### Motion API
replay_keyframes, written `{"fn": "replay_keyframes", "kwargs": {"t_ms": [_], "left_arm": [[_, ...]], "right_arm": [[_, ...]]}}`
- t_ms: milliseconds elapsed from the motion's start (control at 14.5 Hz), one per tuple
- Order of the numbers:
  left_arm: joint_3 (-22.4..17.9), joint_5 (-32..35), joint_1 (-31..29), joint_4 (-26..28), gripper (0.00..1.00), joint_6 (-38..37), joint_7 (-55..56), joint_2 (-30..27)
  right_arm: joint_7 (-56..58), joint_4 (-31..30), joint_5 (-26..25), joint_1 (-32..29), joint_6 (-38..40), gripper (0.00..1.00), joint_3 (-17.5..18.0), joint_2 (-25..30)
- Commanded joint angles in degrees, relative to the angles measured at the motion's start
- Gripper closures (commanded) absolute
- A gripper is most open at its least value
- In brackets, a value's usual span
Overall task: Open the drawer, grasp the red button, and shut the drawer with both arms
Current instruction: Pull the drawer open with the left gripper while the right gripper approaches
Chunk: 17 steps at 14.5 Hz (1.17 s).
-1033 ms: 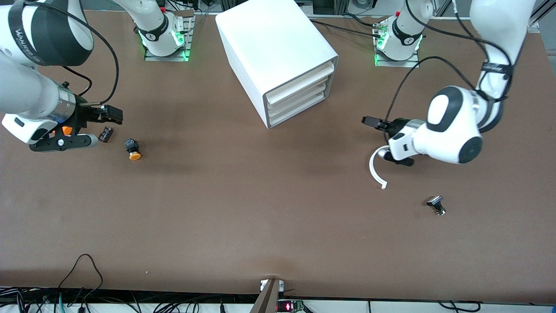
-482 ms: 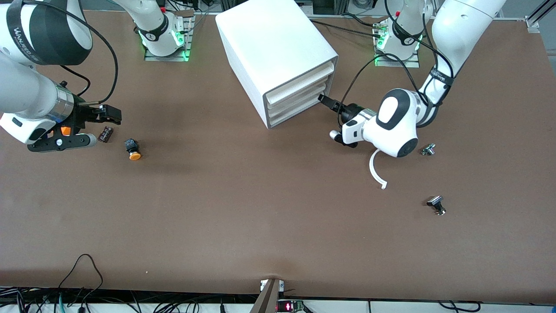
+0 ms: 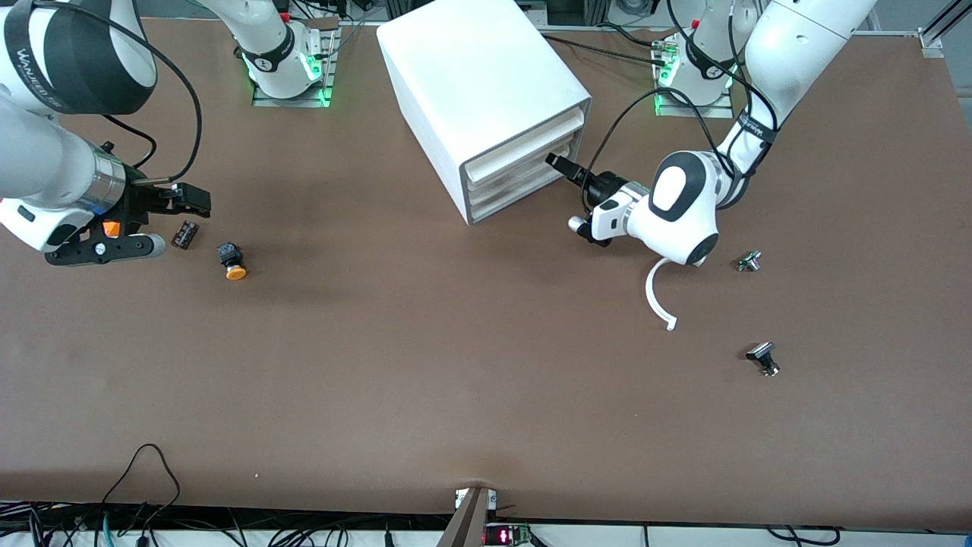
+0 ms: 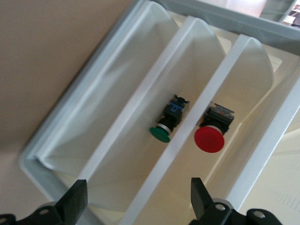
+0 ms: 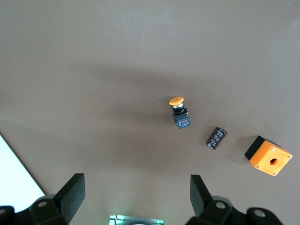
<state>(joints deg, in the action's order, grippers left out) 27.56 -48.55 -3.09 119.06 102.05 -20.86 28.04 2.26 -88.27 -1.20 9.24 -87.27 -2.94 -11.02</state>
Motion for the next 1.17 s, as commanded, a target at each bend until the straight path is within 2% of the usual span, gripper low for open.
{"fn": "replay_keyframes", "kwargs": {"t_ms": [0, 207, 344, 413, 551, 620, 757, 826, 1102], "left_arm": [[2.57, -3.04, -0.34, 3.36, 0.03, 1.83, -1.99, -0.79], [6.26, -5.23, -0.34, 5.65, 0.09, 7.09, -2.08, -0.88], [8.03, -5.94, -0.34, 6.88, 0.20, 10.00, -2.08, -0.88], [8.12, -5.95, -0.34, 6.88, 0.33, 10.19, -2.08, -0.88], [7.95, -5.95, -0.43, 6.88, 0.83, 10.27, -6.35, -0.79], [7.34, -5.95, -0.43, 6.80, 1.00, 10.28, -7.60, -0.79], [5.24, -5.42, -0.86, 6.45, 1.00, 10.36, -8.05, -0.79], [3.74, -5.24, -0.87, 6.10, 1.00, 10.36, -8.05, -0.79], [-2.50, -4.80, -1.04, 1.45, 1.00, 11.68, -7.88, -0.79]], "right_arm": [[3.80, 0.99, 1.29, -1.06, 0.61, 0.01, -0.05, -0.76], [4.07, 0.99, 3.22, -1.15, 0.52, 0.01, -0.05, -0.85], [7.04, 1.52, 3.13, -0.98, 0.44, 0.01, 0.12, -0.85], [7.76, 1.78, 3.05, -1.06, 0.52, 0.01, 0.04, -0.93], [7.76, 1.79, 3.31, -1.50, 0.44, 0.01, -0.05, -0.93], [7.68, 1.79, 3.92, -2.11, 0.44, 0.01, -0.05, -1.02], [7.85, 1.87, 9.87, -3.87, 0.44, 0.01, -0.05, -1.81], [8.03, 2.05, 11.20, -4.14, 0.35, 0.01, -0.05, -1.90], [7.94, 1.87, 11.57, -2.83, -2.45, 0.01, 0.65, -2.78]]}}
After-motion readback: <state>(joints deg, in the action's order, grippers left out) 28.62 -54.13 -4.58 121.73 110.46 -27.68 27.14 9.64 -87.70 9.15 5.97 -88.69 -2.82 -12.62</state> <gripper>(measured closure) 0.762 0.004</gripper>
